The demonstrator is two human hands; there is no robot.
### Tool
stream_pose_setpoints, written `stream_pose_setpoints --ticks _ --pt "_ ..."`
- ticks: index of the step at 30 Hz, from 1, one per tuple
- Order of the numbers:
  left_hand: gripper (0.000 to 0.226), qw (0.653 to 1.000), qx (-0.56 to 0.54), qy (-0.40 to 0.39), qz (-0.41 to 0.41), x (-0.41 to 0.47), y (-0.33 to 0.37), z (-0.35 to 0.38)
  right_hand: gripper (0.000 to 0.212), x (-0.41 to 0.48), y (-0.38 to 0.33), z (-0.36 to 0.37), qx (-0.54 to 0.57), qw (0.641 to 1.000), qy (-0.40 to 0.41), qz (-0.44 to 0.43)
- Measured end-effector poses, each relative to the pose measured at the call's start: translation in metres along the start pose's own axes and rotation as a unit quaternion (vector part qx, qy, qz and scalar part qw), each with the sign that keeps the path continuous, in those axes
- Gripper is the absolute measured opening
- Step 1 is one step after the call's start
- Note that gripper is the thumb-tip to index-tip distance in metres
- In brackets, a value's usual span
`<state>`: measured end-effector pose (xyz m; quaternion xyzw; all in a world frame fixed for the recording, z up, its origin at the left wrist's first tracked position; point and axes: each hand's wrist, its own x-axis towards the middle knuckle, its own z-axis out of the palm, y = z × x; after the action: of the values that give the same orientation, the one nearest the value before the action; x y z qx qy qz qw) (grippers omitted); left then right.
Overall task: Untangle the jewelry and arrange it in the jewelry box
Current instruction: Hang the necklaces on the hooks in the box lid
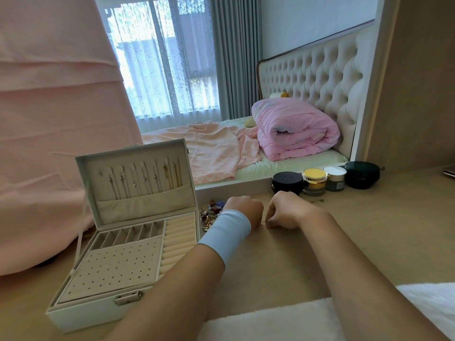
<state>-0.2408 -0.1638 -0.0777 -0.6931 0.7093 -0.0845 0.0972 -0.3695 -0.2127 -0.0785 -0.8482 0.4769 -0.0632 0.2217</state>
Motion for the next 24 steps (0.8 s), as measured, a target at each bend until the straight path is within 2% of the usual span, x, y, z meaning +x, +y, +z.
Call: stream_pose_setpoints --ticks 2,4,6,8,9,11,13,17,20,22,24 --pt "0.027 1.0 0.021 -0.015 0.009 0.001 0.002 0.006 0.018 0.0 -0.002 0.001 0.003 1.0 -0.005 -0.005" --pt "0.03 1.0 -0.017 -0.02 0.002 -0.002 0.001 0.005 0.016 0.0 -0.004 0.001 0.014 1.0 -0.014 -0.015" --pt "0.032 0.996 -0.091 0.007 -0.01 -0.006 -0.003 -0.002 0.009 -0.002 -0.005 -0.002 0.04 0.999 -0.017 -0.029" --pt "0.029 0.983 -0.18 0.03 -0.024 -0.013 -0.01 -0.011 0.027 -0.006 -0.009 -0.007 0.091 0.995 -0.007 -0.047" --pt "0.025 0.967 -0.249 0.036 -0.041 -0.017 -0.015 -0.015 0.028 -0.008 -0.011 -0.01 0.118 0.991 -0.002 -0.058" --pt "0.016 0.911 -0.404 0.033 -0.073 -0.021 -0.027 -0.019 0.021 -0.013 -0.017 -0.017 0.166 0.983 -0.005 -0.083" --pt "0.014 0.838 -0.54 0.027 -0.081 -0.027 -0.039 -0.021 0.021 -0.017 -0.025 -0.022 0.202 0.973 -0.011 -0.11" --pt "0.02 0.705 -0.706 0.04 -0.053 -0.045 -0.055 -0.025 0.025 -0.024 -0.044 -0.031 0.287 0.947 0.0 -0.146" --pt "0.015 0.613 -0.789 0.013 -0.023 -0.06 -0.066 -0.027 0.027 -0.032 -0.061 -0.033 0.336 0.926 0.006 -0.17" --pt "0.011 0.594 -0.804 -0.024 0.021 -0.071 -0.078 -0.029 0.03 -0.036 -0.072 -0.032 0.359 0.916 0.0 -0.181" --pt "0.014 0.605 -0.793 -0.047 0.055 -0.082 -0.091 -0.034 0.032 -0.038 -0.081 -0.03 0.382 0.906 -0.013 -0.184"
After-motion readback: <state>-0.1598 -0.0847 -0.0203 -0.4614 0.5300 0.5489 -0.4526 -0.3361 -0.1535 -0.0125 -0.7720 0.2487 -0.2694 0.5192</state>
